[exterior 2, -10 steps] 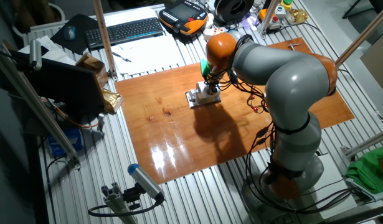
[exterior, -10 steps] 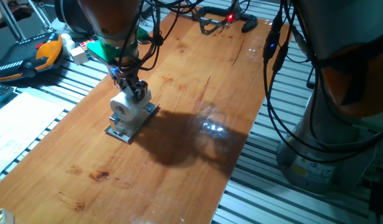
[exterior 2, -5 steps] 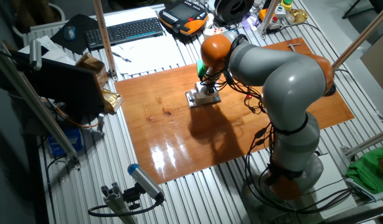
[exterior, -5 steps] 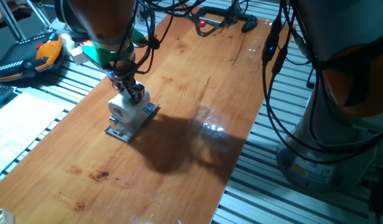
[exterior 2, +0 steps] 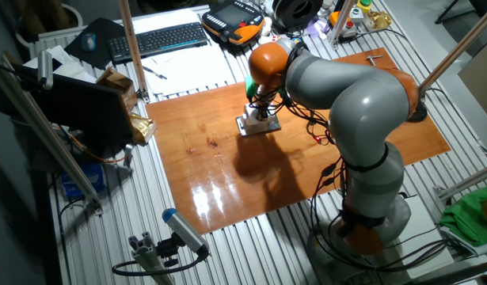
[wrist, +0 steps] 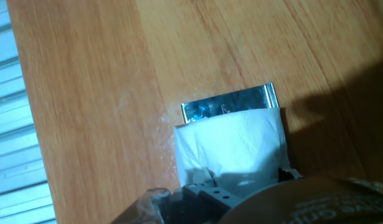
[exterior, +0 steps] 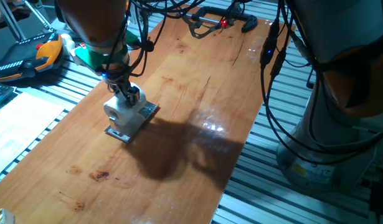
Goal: Put the toilet paper on its holder
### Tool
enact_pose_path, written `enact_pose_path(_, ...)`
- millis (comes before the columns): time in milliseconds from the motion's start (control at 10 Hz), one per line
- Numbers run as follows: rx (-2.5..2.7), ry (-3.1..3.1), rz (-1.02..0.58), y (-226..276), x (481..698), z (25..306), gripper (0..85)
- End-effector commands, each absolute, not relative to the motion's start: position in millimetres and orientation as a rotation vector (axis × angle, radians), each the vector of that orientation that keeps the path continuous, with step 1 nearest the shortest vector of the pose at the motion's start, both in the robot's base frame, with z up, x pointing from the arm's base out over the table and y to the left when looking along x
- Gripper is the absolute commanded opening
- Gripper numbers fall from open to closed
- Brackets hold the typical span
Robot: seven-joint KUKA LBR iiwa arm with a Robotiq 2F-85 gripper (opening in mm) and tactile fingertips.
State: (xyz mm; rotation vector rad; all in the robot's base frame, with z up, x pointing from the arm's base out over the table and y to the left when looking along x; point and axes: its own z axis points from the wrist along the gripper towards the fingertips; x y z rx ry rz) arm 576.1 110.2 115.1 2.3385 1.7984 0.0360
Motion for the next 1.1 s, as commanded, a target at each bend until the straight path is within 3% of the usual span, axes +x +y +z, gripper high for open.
enact_pose_path(0,2.335,1.798,0.033,111.6,576.1,114.3,0.7)
enact_pose_path(1000,2.303,1.844,0.026,112.5,577.5,114.3,0.7)
